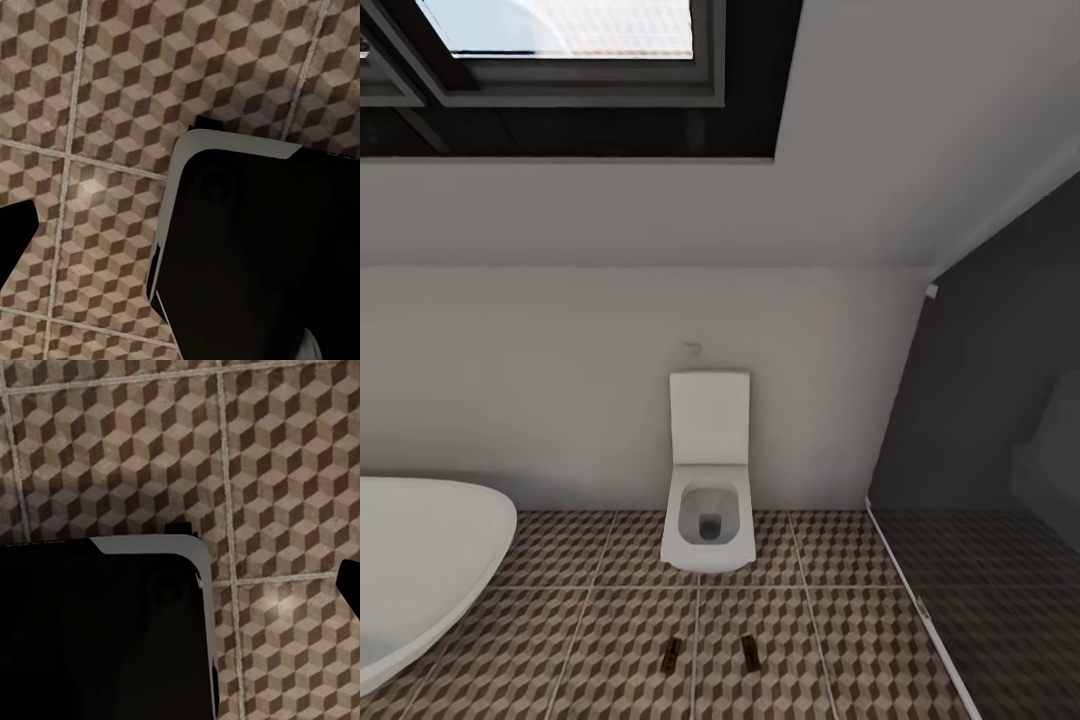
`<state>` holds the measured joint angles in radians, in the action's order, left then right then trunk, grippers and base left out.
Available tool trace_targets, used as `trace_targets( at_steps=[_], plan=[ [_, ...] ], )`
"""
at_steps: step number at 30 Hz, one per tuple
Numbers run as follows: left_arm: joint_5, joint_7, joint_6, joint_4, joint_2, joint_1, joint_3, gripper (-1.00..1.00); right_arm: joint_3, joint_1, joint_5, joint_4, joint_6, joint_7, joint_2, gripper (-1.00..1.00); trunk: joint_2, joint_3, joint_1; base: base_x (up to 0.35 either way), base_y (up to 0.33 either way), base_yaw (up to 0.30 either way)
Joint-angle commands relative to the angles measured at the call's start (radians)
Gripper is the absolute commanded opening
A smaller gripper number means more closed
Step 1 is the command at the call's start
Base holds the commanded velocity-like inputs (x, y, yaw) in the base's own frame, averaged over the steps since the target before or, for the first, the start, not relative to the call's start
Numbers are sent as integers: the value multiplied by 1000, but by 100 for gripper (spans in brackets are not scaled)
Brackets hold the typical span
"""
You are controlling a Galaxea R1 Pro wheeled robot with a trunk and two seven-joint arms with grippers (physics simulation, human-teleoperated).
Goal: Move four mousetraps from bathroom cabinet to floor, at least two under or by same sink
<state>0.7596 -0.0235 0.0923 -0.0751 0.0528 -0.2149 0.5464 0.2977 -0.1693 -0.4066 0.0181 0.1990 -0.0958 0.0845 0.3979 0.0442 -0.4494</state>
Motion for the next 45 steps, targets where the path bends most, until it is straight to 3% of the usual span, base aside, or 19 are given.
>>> trace_targets(
  at_steps=[1,45],
  plan=[
    [6,-2,4,-3,-1,-1,7,100,6,-1,-11,-1,3,-5,0,100,2,1,-1,0,0,0],
    [7,1,6,1,2,-1,8,100,6,-1,-10,9,14,-7,-2,100,2,-1,-1,0,0,0]
  ],
)
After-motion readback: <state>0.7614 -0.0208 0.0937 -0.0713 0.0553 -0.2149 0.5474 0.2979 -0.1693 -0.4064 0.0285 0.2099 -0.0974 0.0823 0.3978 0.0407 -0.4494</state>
